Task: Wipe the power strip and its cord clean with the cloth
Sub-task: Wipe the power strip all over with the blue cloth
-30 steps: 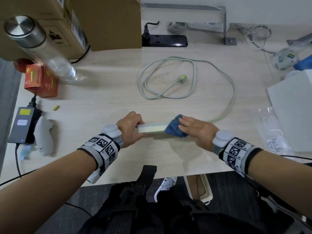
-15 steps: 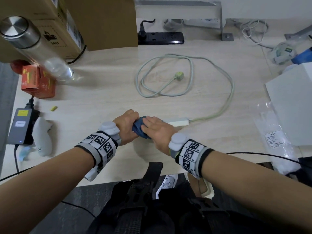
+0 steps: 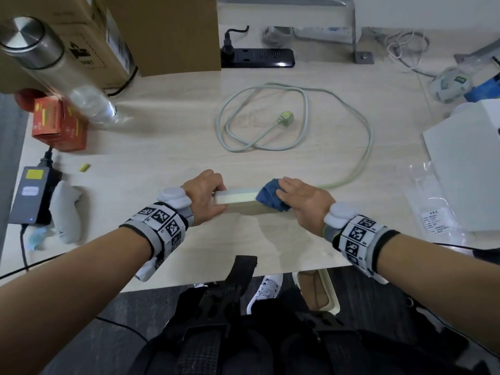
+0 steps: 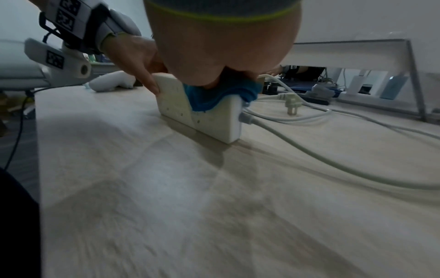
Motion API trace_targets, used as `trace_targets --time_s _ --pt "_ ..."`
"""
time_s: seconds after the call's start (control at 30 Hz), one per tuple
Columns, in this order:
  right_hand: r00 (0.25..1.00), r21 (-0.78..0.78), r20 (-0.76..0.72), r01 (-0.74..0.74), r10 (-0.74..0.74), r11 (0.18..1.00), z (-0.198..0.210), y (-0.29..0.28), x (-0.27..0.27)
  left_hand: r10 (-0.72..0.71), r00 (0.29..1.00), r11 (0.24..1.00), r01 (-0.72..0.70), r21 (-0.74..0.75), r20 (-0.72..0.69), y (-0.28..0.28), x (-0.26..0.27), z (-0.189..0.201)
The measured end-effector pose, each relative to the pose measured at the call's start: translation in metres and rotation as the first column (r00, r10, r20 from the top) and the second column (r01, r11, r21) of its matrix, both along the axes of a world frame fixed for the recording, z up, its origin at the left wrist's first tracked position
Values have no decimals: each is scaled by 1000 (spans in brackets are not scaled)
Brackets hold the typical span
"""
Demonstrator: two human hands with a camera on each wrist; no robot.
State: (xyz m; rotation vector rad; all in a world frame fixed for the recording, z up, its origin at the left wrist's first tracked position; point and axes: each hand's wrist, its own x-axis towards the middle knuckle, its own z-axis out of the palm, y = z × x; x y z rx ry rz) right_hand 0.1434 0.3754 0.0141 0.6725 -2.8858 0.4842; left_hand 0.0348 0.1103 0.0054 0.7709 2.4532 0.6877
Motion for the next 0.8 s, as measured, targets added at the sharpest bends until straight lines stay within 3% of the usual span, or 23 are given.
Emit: trace_targets --time_s 0.1,0.2,0.3,0.4,0.63,0.8 --pt "1000 57 9 -30 29 998 1 -35 -9 16 1000 1000 -16 25 5 -2 3 -3" --pt "991 46 119 -74 68 996 -10 -77 -21 26 1000 998 -26 54 0 -1 3 -5" --pt "973 21 213 -101 94 995 6 -106 -31 19 1000 1000 -19 17 19 1 -2 -2" --pt "955 57 251 -177 158 983 14 -82 -29 18 1000 999 -17 38 -12 -1 1 -5" --pt "981 54 187 -67 56 996 5 18 0 17 1000 1000 -18 17 13 -4 1 0" --pt "987 183 160 -41 12 982 12 2 0 28 1000 999 -28 35 10 -2 3 0"
